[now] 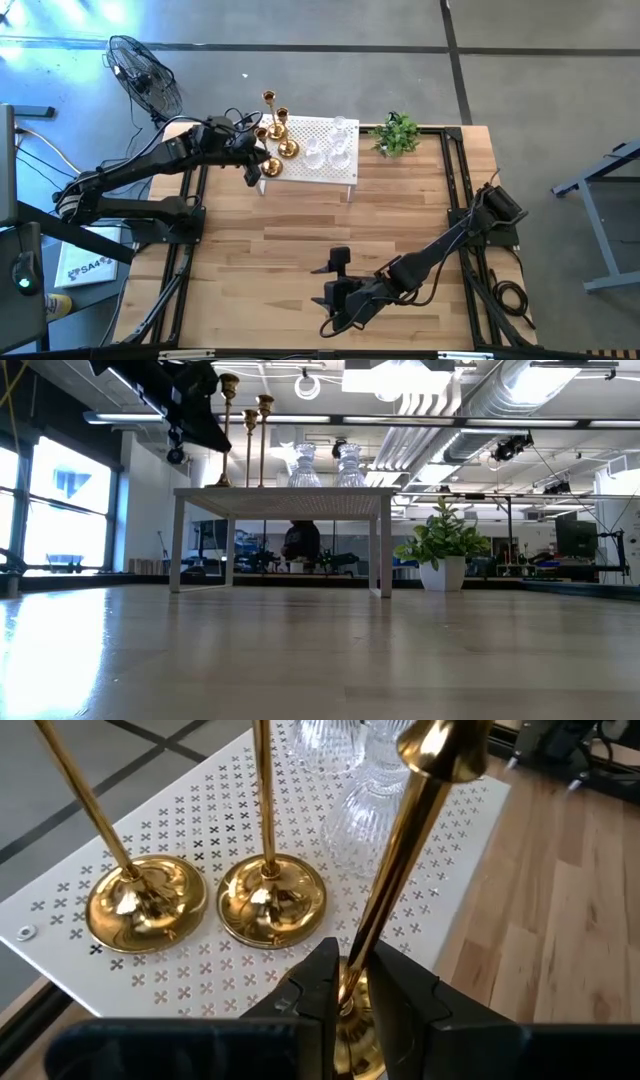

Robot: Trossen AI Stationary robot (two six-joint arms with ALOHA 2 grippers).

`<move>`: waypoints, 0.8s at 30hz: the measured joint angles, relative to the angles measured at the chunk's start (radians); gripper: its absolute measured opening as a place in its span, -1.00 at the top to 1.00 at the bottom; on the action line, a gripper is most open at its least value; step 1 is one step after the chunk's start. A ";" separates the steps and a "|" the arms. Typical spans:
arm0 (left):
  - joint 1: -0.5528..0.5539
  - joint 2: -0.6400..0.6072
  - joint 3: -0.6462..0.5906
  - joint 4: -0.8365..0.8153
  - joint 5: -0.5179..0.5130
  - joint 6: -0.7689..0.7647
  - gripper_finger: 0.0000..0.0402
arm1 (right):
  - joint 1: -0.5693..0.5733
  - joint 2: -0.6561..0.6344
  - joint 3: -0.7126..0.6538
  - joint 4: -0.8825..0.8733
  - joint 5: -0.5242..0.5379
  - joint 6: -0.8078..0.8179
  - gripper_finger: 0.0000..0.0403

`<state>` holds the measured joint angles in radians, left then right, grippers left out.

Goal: Pick & Place candle stick holders
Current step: Put the gold candle holder on the shelf aligned with the other gold candle holder

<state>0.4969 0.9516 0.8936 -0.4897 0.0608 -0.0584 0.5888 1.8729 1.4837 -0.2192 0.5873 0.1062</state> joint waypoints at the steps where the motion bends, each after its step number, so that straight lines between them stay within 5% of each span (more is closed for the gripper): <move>1: 0.000 0.000 0.000 0.000 -0.010 0.001 0.75 | 0.000 0.000 0.000 0.000 0.000 0.000 -0.45; 24: 0.000 0.000 0.002 0.017 0.000 -0.051 0.70 | 0.000 0.000 0.000 0.000 -0.001 -0.002 -0.45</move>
<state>0.4969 0.9516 0.8955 -0.4725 0.0612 -0.1097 0.5888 1.8729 1.4837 -0.2195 0.5865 0.1047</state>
